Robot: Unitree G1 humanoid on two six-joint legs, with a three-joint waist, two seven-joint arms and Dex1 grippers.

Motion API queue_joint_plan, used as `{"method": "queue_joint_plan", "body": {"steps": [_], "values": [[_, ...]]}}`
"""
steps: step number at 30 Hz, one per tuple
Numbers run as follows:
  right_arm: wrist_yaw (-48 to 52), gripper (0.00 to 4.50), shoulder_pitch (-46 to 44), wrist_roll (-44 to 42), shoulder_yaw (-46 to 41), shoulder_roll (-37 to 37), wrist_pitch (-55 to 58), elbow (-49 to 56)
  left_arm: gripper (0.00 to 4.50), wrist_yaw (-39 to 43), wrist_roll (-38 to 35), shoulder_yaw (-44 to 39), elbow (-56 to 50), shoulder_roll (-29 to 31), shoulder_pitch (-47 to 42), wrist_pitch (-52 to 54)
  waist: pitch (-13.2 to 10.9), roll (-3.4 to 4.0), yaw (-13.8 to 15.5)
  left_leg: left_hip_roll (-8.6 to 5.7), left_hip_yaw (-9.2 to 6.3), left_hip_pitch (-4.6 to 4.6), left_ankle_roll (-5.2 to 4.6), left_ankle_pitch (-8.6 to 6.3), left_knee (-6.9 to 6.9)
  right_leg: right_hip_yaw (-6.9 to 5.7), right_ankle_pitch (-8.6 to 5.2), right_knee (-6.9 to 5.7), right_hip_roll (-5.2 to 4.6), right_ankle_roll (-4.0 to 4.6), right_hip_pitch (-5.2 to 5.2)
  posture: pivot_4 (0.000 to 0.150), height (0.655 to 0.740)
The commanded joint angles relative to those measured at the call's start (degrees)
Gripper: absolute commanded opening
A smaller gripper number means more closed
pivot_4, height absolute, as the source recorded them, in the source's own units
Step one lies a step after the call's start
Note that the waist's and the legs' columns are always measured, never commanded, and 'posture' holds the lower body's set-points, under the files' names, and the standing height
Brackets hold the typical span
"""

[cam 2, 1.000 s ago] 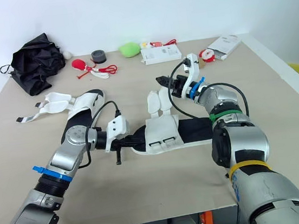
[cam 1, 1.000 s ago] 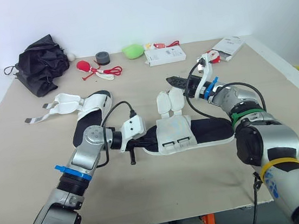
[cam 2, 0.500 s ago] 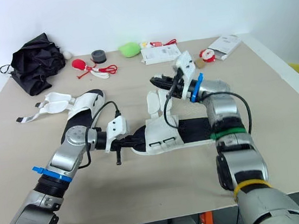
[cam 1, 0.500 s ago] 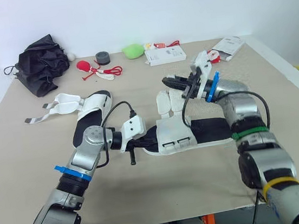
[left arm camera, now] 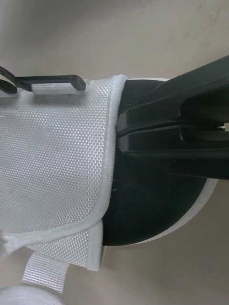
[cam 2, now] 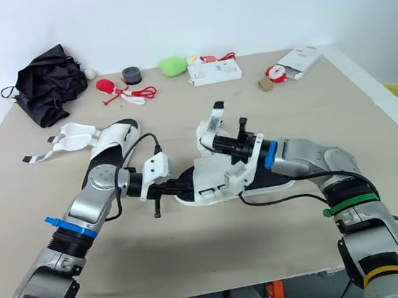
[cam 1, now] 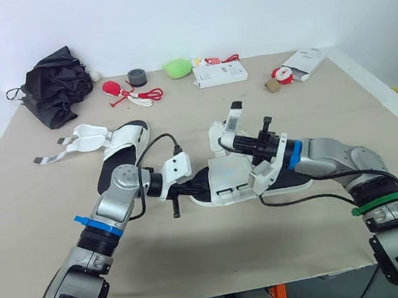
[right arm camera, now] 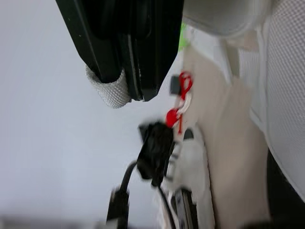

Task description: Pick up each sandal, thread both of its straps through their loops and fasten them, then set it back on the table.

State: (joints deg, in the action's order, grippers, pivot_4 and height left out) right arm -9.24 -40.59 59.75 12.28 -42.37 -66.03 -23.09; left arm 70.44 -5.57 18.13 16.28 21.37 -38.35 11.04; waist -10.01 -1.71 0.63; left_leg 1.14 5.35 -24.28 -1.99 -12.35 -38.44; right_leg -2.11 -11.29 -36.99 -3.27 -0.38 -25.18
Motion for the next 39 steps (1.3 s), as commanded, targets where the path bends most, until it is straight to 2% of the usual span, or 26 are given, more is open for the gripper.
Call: {"method": "queue_joint_plan", "body": {"steps": [1, 5, 9, 11, 12, 13, 14, 20, 21, 26, 30, 35, 39], "values": [[-10.63, 0.01, 1.01, 5.87, 1.09, -2.29, -1.39, 4.0, 0.0, 0.25, 1.98, 2.79, 2.45, -0.23, 0.5, 0.13, 0.01, -0.04, -0.05, 0.0, 0.0, 0.0, 0.0, 0.0, 0.0, 0.01, -0.01, 0.01, 0.0, -0.01, 0.0, 0.15, 0.74], [-16.98, 0.01, 2.22, 9.18, 2.22, -4.93, -0.93, 7.91, 0.0, 0.56, 2.07, 2.75, 3.56, -0.38, -0.01, -0.54, 0.01, -0.04, -0.07, -0.04, 0.01, 0.01, -0.01, 0.0, -0.01, 0.04, 0.0, 0.01, -0.01, -0.03, 0.02, 0.15, 0.74], [-17.59, 0.01, 2.05, 8.26, 2.94, -6.8, -1.21, 8.47, 0.0, 0.91, 2.21, 2.75, 4.91, -0.46, -0.79, -1.33, 0.0, -0.04, -0.16, -0.03, -0.01, 0.01, -0.02, 0.01, -0.01, 0.03, 0.0, 0.01, 0.02, -0.04, 0.02, 0.15, 0.74], [-17.21, 0.7, 1.98, 6.73, 3.21, -7.54, -1.9, 7.94, 0.0, 0.95, 2.17, 2.84, 5.83, -0.64, -1.55, -1.68, 0.0, -0.04, -0.23, -0.02, -0.01, 0.02, -0.02, 0.01, 0.0, 0.03, 0.0, 0.01, 0.05, -0.04, 0.03, 0.15, 0.74], [-15.75, 0.87, 1.94, 5.07, 3.49, -7.71, -2.27, 7.12, 0.0, 0.95, 2.15, 2.89, 6.24, -0.74, -1.88, -1.88, 0.0, -0.04, -0.23, -0.01, -0.02, 0.02, -0.02, 0.01, 0.0, 0.03, 0.0, 0.01, 0.06, -0.04, 0.03, 0.15, 0.74], [-15.07, 1.41, 1.94, 4.23, 3.69, -7.8, -2.52, 6.73, 0.0, 0.98, 2.14, 2.92, 6.64, -0.83, -2.15, -2.1, 0.0, -0.05, -0.24, 0.0, -0.03, 0.03, -0.02, 0.01, 0.0, 0.02, 0.0, 0.0, 0.07, -0.04, 0.04, 0.15, 0.74], [-14.32, 1.62, 1.9, 3.44, 3.88, -7.82, -2.66, 6.37, 0.0, 1.01, 2.14, 2.94, 6.98, -0.92, -2.36, -2.28, 0.0, -0.05, -0.25, 0.0, -0.04, 0.05, -0.02, 0.01, 0.0, 0.02, 0.0, 0.01, 0.08, -0.04, 0.06, 0.15, 0.74], [-14.87, 4.24, 1.77, 3.79, 3.53, -7.83, -2.68, 7.79, 0.0, 1.21, 2.13, 3.12, 7.53, -1.38, -2.62, -2.69, 0.0, -0.05, -0.24, -0.01, -0.03, 0.1, -0.09, 0.06, -0.04, 0.02, 0.04, 0.01, 0.06, -0.12, 0.13, 0.15, 0.74], [-15.86, 4.45, 1.94, 4.47, 3.26, -7.94, -2.87, 8.73, 0.0, 1.22, 2.13, 3.12, 7.53, -1.39, -2.61, -2.71, 0.0, -0.05, -0.23, -0.01, -0.03, 0.1, -0.09, 0.06, -0.04, 0.03, 0.05, 0.01, 0.05, -0.12, 0.13, 0.15, 0.74], [-22.4, 4.45, 3.44, 7.23, 0.13, -8.17, 0.14, 13.9, 0.0, 1.12, 2.18, 2.92, 8.39, -1.59, -3.03, -2.96, 0.0, -0.05, -0.1, -0.02, -0.05, 0.08, -0.09, 0.06, -0.04, 0.02, 0.04, 0.01, 0.04, -0.12, 0.13, 0.15, 0.74], [-21.61, 4.45, 2.77, 6.89, 1.28, -9.88, 0.91, 12.1, 0.0, 1.21, 2.17, 2.94, 8.83, -1.91, -3.22, -3.15, 0.0, -0.05, -0.09, -0.06, -0.05, 0.09, -0.13, 0.09, -0.07, 0.02, 0.06, 0.01, 0.02, -0.15, 0.15, 0.15, 0.74], [-13.5, 4.45, 3.4, -0.81, 2.26, -13.48, -1.1, 9.59, 0.0, 1.43, 2.22, 3.03, 9.61, -2.33, -3.68, -3.41, 0.0, -0.06, -0.08, -0.16, -0.09, 0.09, -0.19, 0.12, -0.07, 0.04, 0.08, 0.01, -0.01, -0.18, 0.19, 0.15, 0.74], [-3.15, 4.45, 5.6, -8.85, 4.52, -17.01, -2.97, 9.46, 0.0, 1.79, 2.17, 3.11, 9.82, -2.5, -3.83, -3.5, 0.0, -0.06, -0.08, -0.22, -0.12, 0.09, -0.23, 0.14, -0.07, 0.06, 0.09, 0.02, -0.03, -0.2, 0.21, 0.15, 0.74]]}}
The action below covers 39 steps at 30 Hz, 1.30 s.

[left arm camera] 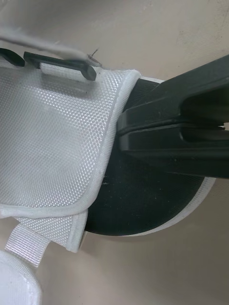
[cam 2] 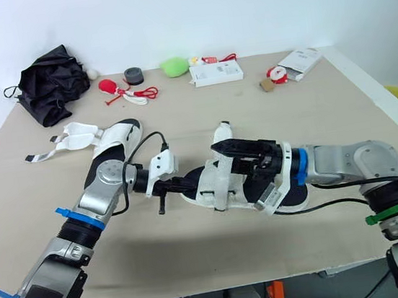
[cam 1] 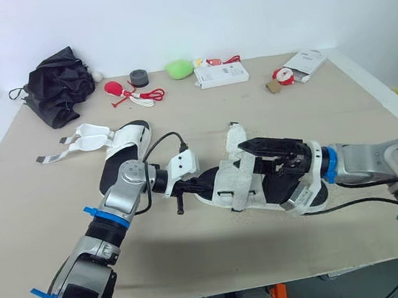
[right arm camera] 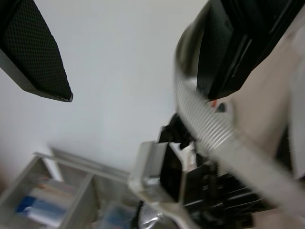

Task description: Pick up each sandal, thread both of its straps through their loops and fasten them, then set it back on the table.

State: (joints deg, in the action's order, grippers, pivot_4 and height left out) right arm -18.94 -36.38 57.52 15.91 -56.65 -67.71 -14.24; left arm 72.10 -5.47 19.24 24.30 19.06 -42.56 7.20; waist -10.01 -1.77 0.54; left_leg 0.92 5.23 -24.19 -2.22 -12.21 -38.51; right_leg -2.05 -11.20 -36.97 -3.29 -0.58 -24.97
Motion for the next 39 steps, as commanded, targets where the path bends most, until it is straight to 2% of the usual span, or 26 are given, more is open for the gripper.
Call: {"method": "queue_joint_plan", "body": {"steps": [1, 3, 6, 10, 11, 13, 15, 18, 21, 24, 26, 28, 30, 35, 39], "values": [[9.34, 4.45, 2.38, -8.93, 1.66, -4.05, -1.99, 0.97, 0.0, 0.18, 2.08, 2.01, 1.89, -0.24, 0.3, 0.31, 0.0, 0.0, 0.07, 0.0, -0.02, 0.0, 0.0, 0.0, 0.0, 0.02, 0.0, 0.0, 0.0, 0.0, 0.01, 0.15, 0.74], [15.32, 4.45, 4.35, -14.5, 3.03, -6.36, -1.65, 1.61, 0.0, 0.22, 2.08, 1.98, 2.0, -0.3, 0.23, 0.28, 0.0, 0.0, 0.02, -0.01, -0.07, 0.0, -0.01, 0.0, 0.0, 0.0, -0.01, 0.03, -0.01, -0.01, 0.06, 0.15, 0.74], [26.47, 4.45, 8.36, -28.2, 4.98, -13.26, 2.09, 1.86, 0.0, 0.34, 2.1, 1.89, 2.45, -0.42, -0.01, 0.1, 0.0, 0.0, 0.06, -0.02, -0.07, 0.0, -0.03, 0.0, 0.0, 0.01, 0.0, 0.03, -0.04, -0.01, 0.07, 0.15, 0.74], [47.72, 4.45, 16.74, -67.55, 2.7, -22.05, 25.95, 9.11, 0.0, 0.29, 1.9, 1.77, 2.48, -0.52, 0.19, 0.16, -0.02, -0.03, -0.04, -0.02, -0.08, 0.06, -0.05, 0.01, -0.01, 0.0, 0.01, 0.04, -0.07, -0.02, 0.14, 0.15, 0.74], [51.6, 4.45, 18.97, -74.75, 0.91, -23.78, 31.14, 11.46, 0.0, 0.29, 1.88, 1.79, 2.38, -0.54, 0.33, 0.17, -0.03, -0.03, -0.03, 0.0, -0.09, 0.18, -0.05, 0.01, -0.01, -0.02, 0.01, 0.06, -0.09, -0.02, 0.28, 0.15, 0.74], [58.55, 4.45, 26.2, -95.47, -4.3, -27.93, 45.51, 18.91, 0.0, 0.27, 1.79, 1.84, 2.42, -0.77, 0.5, 0.36, -0.05, 0.0, 0.12, 0.03, -0.11, 0.42, -0.05, 0.01, 0.01, -0.04, 0.01, 0.09, -0.19, -0.02, 0.55, 0.15, 0.74], [62.68, 4.45, 31.58, -105.48, -10.53, -29.06, 53.16, 23.86, 0.0, 0.25, 1.79, 1.85, 2.3, -0.86, 0.67, 0.49, -0.05, -0.04, 0.17, 0.13, -0.21, 0.54, -0.05, 0.0, 0.04, -0.17, 0.01, 0.17, -0.26, -0.01, 0.76, 0.15, 0.74], [67.0, 4.45, 40.98, -127.39, -24.32, -28.51, 74.13, 34.95, 0.0, 0.29, 1.86, 1.85, 2.67, -0.99, 0.64, 0.53, -0.04, 0.0, 0.16, 0.33, -0.25, 0.68, 0.01, -0.03, 0.07, -0.36, -0.01, 0.34, -0.18, 0.01, 0.94, 0.15, 0.74], [67.46, 4.45, 48.1, -138.24, -30.26, -25.7, 85.76, 43.48, 0.0, 0.35, 1.75, 1.82, 2.3, -1.02, 0.78, 0.9, -0.04, -0.02, 0.33, 0.39, -0.36, 0.64, 0.04, -0.04, 0.09, -0.5, -0.04, 0.43, -0.18, 0.03, 0.99, 0.15, 0.74], [61.08, 4.45, 50.16, -139.2, -27.21, -20.36, 91.82, 49.13, 0.0, 0.23, 1.66, 1.69, 1.89, -1.15, 0.94, 1.29, -0.02, -0.01, 0.38, 0.52, -0.58, 0.47, 0.16, -0.11, 0.11, -0.86, -0.04, 0.83, -0.13, 0.04, 1.06, 0.15, 0.74], [56.66, 4.45, 48.62, -133.68, -22.64, -16.12, 94.06, 50.5, 0.0, 0.19, 1.51, 1.64, 1.27, -1.17, 1.28, 1.72, 0.01, -0.06, 0.38, 0.5, -0.6, 0.27, 0.21, -0.15, 0.1, -0.91, -0.04, 0.91, -0.17, 0.03, 0.95, 0.15, 0.74], [51.49, 4.45, 45.46, -125.32, -15.52, -9.97, 97.31, 47.28, 0.0, 0.19, 1.54, 1.78, 0.82, -1.18, 1.55, 1.95, 0.09, -0.2, 0.4, 0.48, -0.63, 0.1, 0.21, -0.18, 0.06, -0.99, -0.04, 0.98, -0.18, 0.03, 0.85, 0.15, 0.74], [49.16, 4.45, 43.11, -118.14, -11.98, -4.58, 97.86, 44.04, 0.0, 0.12, 1.59, 1.82, 0.63, -1.25, 1.63, 2.1, 0.11, -0.19, 0.55, 0.45, -0.64, -0.05, 0.2, -0.18, 0.04, -1.02, -0.03, 0.99, -0.19, 0.02, 0.74, 0.15, 0.74], [47.65, 4.45, 38.39, -110.54, -10.75, 3.91, 99.81, 39.49, 0.0, 0.04, 1.53, 1.86, -0.26, -1.2, 1.89, 2.67, 0.14, -0.13, 0.49, 0.42, -0.62, -0.1, 0.17, -0.18, 0.03, -1.01, 0.0, 0.96, -0.14, -0.01, 0.69, 0.15, 0.74], [48.82, 4.45, 36.16, -111.16, -11.96, 7.43, 103.68, 39.55, 0.0, -0.04, 1.54, 1.97, -0.57, -1.1, 2.02, 2.95, 0.15, -0.12, 0.5, 0.45, -0.66, -0.09, 0.11, -0.14, 0.0, -1.04, 0.03, 0.94, -0.11, -0.06, 0.7, 0.15, 0.74]]}}
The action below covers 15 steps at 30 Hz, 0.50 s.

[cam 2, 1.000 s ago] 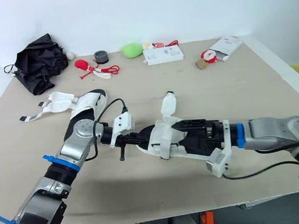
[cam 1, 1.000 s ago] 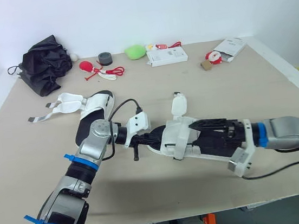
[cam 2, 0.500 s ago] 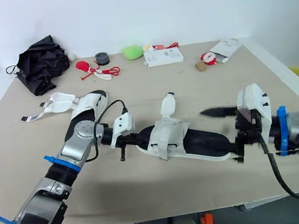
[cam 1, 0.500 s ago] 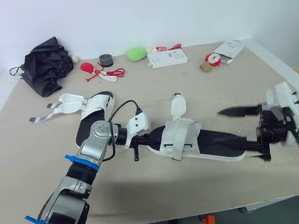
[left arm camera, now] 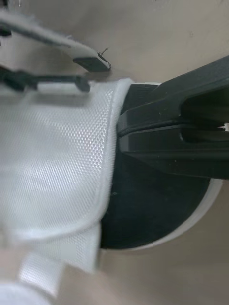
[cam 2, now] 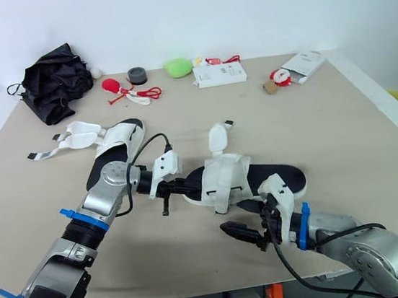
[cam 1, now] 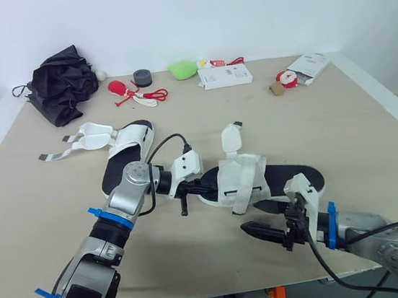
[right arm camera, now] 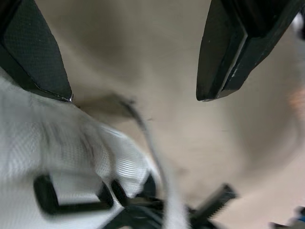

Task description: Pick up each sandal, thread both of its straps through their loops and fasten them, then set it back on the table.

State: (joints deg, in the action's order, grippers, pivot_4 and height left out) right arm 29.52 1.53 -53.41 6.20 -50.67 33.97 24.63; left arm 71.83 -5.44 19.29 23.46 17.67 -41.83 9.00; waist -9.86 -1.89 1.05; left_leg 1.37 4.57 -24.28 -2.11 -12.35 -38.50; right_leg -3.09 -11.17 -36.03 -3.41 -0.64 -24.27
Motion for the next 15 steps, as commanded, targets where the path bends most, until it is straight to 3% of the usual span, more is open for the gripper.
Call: {"method": "queue_joint_plan", "body": {"steps": [1, 10, 15], "values": [[1.1, 4.45, -2.04, -0.59, -2.26, 1.93, 2.98, 1.23, 0.0, 0.18, 1.51, 1.92, 0.26, 0.29, 1.29, 1.2, 0.0, 0.01, -0.01, 0.01, -0.01, 0.0, 0.0, 0.0, 0.0, 0.0, 0.0, -0.01, 0.01, 0.0, 0.0, 0.15, 0.74], [5.27, 4.45, -3.48, -2.86, -3.87, 4.89, 9.59, 3.13, 0.0, -0.35, 1.38, 1.69, 0.01, 0.17, 1.45, 1.52, 0.0, 0.0, -0.01, 0.01, -0.01, -0.02, 0.01, -0.01, 0.02, 0.01, -0.01, 0.0, 0.01, 0.03, 0.0, 0.15, 0.74], [5.56, 4.45, -6.98, 0.54, -2.76, 7.37, 10.4, 1.17, 0.0, -0.48, 1.36, 1.57, -0.19, 0.33, 1.7, 1.61, 0.0, 0.0, -0.01, 0.01, -0.01, -0.02, 0.01, -0.01, 0.01, -0.01, -0.01, 0.0, 0.02, 0.03, -0.01, 0.15, 0.74]]}}
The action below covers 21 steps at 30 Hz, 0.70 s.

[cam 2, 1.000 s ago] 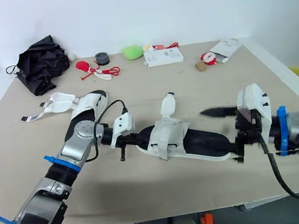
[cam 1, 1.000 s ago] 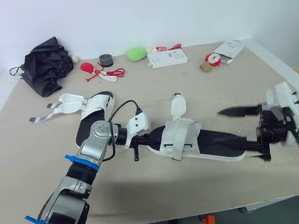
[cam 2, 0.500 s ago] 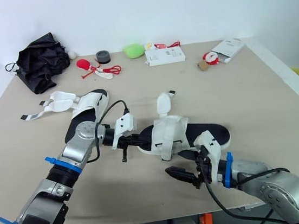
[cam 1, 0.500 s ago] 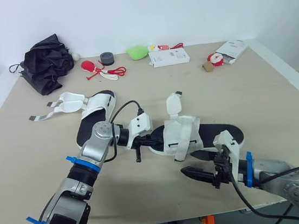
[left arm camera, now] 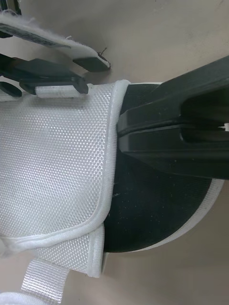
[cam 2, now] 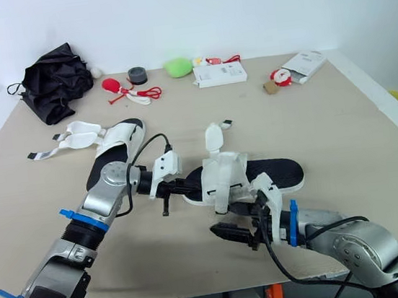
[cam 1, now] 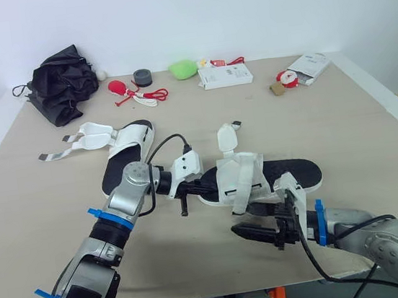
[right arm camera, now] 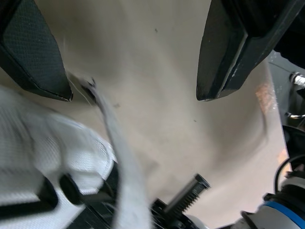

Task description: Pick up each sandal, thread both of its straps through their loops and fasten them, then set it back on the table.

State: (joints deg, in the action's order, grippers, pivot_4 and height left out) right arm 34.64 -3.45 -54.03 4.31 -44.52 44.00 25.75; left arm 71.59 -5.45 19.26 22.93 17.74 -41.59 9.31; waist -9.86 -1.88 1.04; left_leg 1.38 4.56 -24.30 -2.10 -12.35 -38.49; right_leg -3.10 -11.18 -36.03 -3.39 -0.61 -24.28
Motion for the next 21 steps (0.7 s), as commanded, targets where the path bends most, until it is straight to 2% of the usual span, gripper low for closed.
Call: {"method": "queue_joint_plan", "body": {"steps": [1, 5, 8, 10, 11, 12, 16, 17, 21], "values": [[0.55, 4.45, -2.54, 1.57, -0.77, 1.72, 0.69, -0.35, 0.0, -0.31, 1.38, 1.6, 0.3, 0.25, 1.49, 1.32, 0.0, 0.0, 0.0, 0.0, -0.01, 0.0, 0.0, 0.0, 0.0, -0.01, 0.0, 0.0, 0.01, 0.0, 0.0, 0.15, 0.74], [2.24, 4.45, -3.41, 2.62, -0.98, 2.94, 1.71, -0.93, 0.0, -0.55, 1.29, 1.52, -0.04, 0.23, 1.66, 1.63, 0.0, 0.0, 0.0, 0.0, 0.0, 0.0, 0.0, 0.0, 0.0, 0.0, 0.0, 0.0, 0.0, 0.0, 0.0, 0.15, 0.74], [3.73, 3.68, -3.41, 3.05, -1.19, 3.17, 2.17, -1.11, 0.0, -0.72, 1.25, 1.51, -0.61, 0.32, 2.09, 1.92, 0.0, 0.0, 0.0, 0.0, 0.0, 0.0, 0.0, 0.0, 0.0, 0.0, 0.0, 0.0, -0.01, 0.0, -0.01, 0.15, 0.74], [4.83, 2.65, -3.03, 2.75, -1.69, 3.11, 2.37, -0.88, 0.0, -0.84, 1.2, 1.49, -0.85, 0.31, 2.25, 2.08, 0.0, 0.0, 0.01, 0.0, -0.01, 0.0, 0.0, 0.0, 0.01, -0.01, -0.01, 0.0, -0.01, 0.01, -0.01, 0.15, 0.74], [5.15, 2.34, -2.9, 2.77, -1.88, 3.11, 2.45, -0.8, 0.0, -0.88, 1.18, 1.48, -0.95, 0.33, 2.31, 2.14, 0.0, 0.0, 0.01, 0.0, -0.02, 0.0, 0.01, 0.0, 0.02, -0.02, -0.02, 0.0, -0.01, 0.03, -0.01, 0.15, 0.74], [5.59, 1.67, -2.79, 2.51, -2.1, 3.04, 2.75, -0.7, 0.0, -0.83, 1.31, 1.58, -1.0, 0.46, 2.36, 1.85, 0.0, 0.0, 0.01, 0.0, -0.02, -0.01, 0.01, -0.01, 0.02, -0.01, -0.03, 0.0, -0.01, 0.04, -0.01, 0.15, 0.74], [7.0, 0.2, -2.56, 2.08, -2.84, 2.76, 3.7, -0.44, 0.0, -0.16, 2.54, 2.46, -0.12, 1.46, 2.03, -0.6, 0.0, 0.0, -0.01, 0.0, -0.01, -0.01, 0.01, -0.02, 0.02, -0.01, -0.03, 0.0, -0.01, 0.04, -0.01, 0.15, 0.74], [7.31, 0.07, -2.77, 0.01, -3.57, 2.22, 5.87, -0.35, 0.0, 0.81, 3.15, 2.99, 0.68, 2.13, 1.56, -2.32, 0.0, 0.0, -0.01, 0.0, -0.01, -0.01, 0.01, -0.02, 0.02, -0.01, -0.03, 0.0, 0.0, 0.04, -0.02, 0.15, 0.74], [10.39, 0.07, -3.61, -7.71, -7.22, -2.09, 13.44, 0.3, 0.0, 3.81, 1.99, 3.06, 2.45, 2.54, 0.28, -4.18, 0.0, 0.02, -0.02, 0.04, -0.01, -0.01, 0.01, -0.02, 0.04, -0.03, -0.04, -0.01, 0.02, 0.08, -0.04, 0.15, 0.74]]}}
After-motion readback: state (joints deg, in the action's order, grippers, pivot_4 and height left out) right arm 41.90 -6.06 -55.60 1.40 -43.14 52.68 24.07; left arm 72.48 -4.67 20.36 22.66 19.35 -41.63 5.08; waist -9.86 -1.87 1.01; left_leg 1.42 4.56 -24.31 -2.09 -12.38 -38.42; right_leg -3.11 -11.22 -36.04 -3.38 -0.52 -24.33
